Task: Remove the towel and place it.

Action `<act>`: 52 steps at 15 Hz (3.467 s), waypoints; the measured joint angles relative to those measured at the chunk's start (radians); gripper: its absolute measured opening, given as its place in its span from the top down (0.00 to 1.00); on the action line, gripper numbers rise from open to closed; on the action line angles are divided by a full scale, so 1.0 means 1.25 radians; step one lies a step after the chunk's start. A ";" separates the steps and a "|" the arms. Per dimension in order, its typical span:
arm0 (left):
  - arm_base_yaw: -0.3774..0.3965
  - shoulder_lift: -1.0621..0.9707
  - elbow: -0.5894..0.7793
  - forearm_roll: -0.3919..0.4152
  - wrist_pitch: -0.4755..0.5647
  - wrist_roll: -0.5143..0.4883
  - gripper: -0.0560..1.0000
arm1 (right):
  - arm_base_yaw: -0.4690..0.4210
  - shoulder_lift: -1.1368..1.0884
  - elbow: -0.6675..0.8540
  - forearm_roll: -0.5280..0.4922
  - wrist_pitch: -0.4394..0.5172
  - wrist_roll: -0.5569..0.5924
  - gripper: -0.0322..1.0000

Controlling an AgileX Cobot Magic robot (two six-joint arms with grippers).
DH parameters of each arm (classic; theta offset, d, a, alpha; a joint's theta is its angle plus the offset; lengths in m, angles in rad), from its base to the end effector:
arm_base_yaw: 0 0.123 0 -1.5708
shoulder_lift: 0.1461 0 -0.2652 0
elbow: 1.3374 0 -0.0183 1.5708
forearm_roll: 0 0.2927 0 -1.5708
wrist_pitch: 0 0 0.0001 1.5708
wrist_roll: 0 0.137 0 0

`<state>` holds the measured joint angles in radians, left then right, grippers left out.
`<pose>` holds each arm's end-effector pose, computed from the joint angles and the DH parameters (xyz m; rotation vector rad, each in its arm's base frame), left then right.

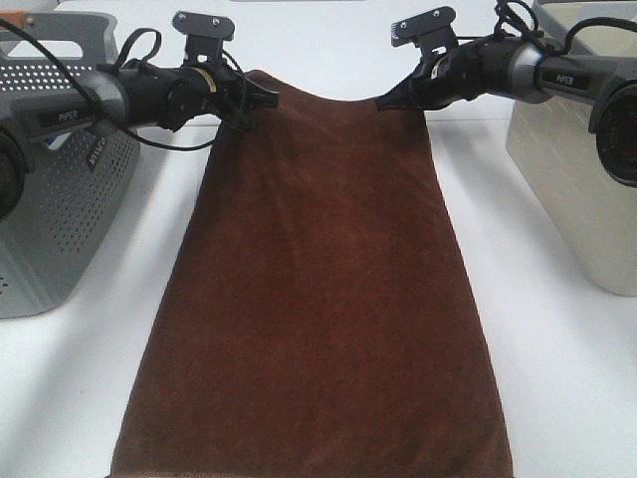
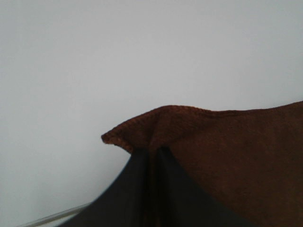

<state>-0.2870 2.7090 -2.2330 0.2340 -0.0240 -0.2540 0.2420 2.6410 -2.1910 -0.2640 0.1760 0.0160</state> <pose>0.6329 -0.1876 0.0549 0.2621 1.9241 -0.2097 0.6294 0.1489 0.0587 -0.4795 2.0479 -0.0493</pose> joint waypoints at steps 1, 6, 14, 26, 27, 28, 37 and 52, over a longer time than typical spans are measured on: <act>0.000 0.006 0.000 0.001 0.001 0.000 0.80 | 0.000 0.002 0.000 0.000 0.000 0.000 0.83; 0.004 0.009 0.000 0.001 -0.002 0.000 0.34 | 0.000 0.004 0.000 0.000 -0.011 0.004 0.44; 0.003 -0.019 0.000 -0.001 0.050 0.000 0.25 | 0.000 -0.015 0.000 0.024 0.050 0.042 0.38; -0.058 -0.342 0.000 0.002 0.484 0.022 0.25 | 0.022 -0.356 0.000 0.118 0.449 0.042 0.38; -0.059 -0.386 0.000 0.003 0.556 0.038 0.25 | 0.022 -0.386 0.000 0.118 0.510 0.042 0.38; -0.059 -0.426 0.000 0.005 0.630 0.055 0.25 | 0.022 -0.412 0.000 0.118 0.568 0.042 0.38; -0.058 -0.616 -0.002 0.024 0.986 0.083 0.25 | 0.022 -0.532 0.000 0.131 0.832 0.042 0.38; -0.058 -1.414 0.848 -0.025 0.992 0.038 0.25 | 0.022 -1.036 0.563 0.221 0.833 0.004 0.38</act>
<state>-0.3600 0.9420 -1.1730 0.2030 1.2160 -0.2060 0.2700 1.3460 -1.4870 0.0120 1.2170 0.0210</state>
